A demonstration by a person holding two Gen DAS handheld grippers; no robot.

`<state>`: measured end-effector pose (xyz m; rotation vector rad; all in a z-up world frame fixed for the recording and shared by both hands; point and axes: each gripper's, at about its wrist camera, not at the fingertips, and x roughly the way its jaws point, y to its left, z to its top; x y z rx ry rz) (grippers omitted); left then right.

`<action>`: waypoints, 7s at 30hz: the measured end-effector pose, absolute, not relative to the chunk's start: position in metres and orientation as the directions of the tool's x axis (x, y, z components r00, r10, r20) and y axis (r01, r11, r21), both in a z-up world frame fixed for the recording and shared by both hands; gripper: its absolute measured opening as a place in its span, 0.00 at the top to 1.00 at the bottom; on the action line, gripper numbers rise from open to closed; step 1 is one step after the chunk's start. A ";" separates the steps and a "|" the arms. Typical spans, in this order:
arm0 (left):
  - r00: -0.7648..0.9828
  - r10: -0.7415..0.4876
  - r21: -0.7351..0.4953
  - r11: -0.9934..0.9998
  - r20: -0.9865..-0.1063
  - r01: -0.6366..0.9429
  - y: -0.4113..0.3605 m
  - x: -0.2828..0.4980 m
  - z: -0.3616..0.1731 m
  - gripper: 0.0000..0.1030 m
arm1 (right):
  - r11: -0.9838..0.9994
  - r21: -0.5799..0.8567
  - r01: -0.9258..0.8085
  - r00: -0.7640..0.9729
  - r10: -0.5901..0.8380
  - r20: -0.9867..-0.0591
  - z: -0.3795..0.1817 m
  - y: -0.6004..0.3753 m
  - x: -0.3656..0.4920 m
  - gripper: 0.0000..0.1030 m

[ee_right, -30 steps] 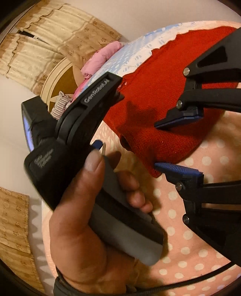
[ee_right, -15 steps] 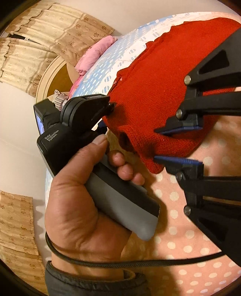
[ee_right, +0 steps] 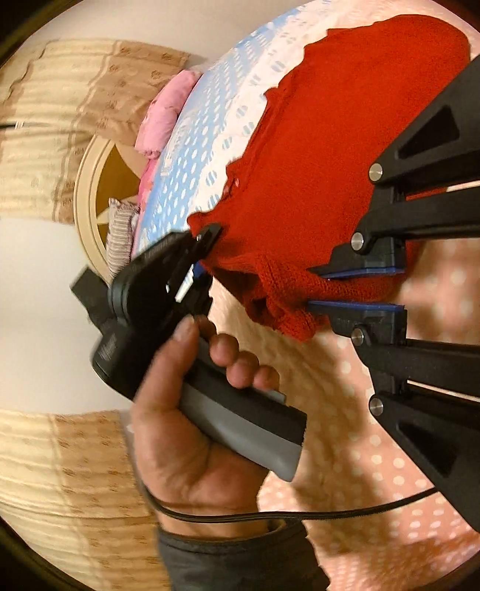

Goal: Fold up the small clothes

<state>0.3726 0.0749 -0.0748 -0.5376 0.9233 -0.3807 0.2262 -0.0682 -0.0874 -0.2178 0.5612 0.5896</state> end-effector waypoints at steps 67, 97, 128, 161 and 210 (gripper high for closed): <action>0.590 -0.490 -0.266 0.864 -0.642 0.428 -0.098 0.315 -0.071 0.42 | 0.894 0.445 -0.054 0.827 0.289 -0.482 -0.115 -0.338 0.180 0.60; 0.535 -0.531 -0.415 0.848 -0.657 0.331 -0.090 0.300 -0.117 0.06 | 0.943 0.323 -0.079 0.744 0.272 -0.610 -0.092 -0.323 0.276 0.56; 0.543 -0.492 -0.352 0.870 -0.681 0.346 -0.102 0.300 -0.117 0.00 | 0.947 0.244 -0.210 0.761 0.315 -0.567 -0.062 -0.294 0.301 0.46; 0.548 -0.446 -0.294 0.891 -0.708 0.346 -0.110 0.302 -0.118 0.00 | 0.902 0.315 -0.295 0.676 0.430 -0.598 -0.117 -0.277 0.287 0.36; 0.566 -0.469 -0.254 0.872 -0.678 0.418 -0.098 0.269 -0.080 0.60 | 0.806 0.551 -0.217 0.668 0.534 -0.518 -0.096 -0.318 0.326 0.70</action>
